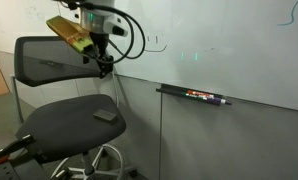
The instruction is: Use the eraser to wipe the smiley face off the white board
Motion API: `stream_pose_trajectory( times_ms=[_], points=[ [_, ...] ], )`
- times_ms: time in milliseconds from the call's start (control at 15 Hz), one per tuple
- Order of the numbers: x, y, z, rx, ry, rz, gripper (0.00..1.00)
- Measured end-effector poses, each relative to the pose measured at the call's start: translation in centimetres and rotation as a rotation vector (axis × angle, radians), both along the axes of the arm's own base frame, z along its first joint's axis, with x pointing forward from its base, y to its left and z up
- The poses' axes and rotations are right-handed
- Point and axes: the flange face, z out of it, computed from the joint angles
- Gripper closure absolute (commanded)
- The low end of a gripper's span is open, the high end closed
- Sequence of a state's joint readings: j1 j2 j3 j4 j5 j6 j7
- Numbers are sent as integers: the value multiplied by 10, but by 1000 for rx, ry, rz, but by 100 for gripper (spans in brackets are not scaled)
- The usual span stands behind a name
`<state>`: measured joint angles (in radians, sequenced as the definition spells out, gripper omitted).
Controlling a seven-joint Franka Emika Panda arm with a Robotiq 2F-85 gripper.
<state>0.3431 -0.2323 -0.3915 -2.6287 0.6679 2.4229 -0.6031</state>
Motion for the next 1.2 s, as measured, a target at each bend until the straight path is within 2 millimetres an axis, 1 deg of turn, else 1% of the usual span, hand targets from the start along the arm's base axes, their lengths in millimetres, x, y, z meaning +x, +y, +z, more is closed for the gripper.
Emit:
stream_pose_trajectory(
  times_ms=[133,267,400,467,533,733,933,1067,1200],
  points=[
    [11,-6,-21,96,14,-64,0],
    [24,-7,-33,203,34,-127,0],
    [39,-1,-45,326,68,-187,0],
    [47,6,-55,385,96,-219,0],
    [53,13,-70,437,131,-246,0],
    [72,28,-127,518,244,-366,0],
    [98,36,-186,491,344,-515,0],
    [114,46,-217,454,415,-609,0],
    [124,59,-240,429,494,-698,0]
  ],
)
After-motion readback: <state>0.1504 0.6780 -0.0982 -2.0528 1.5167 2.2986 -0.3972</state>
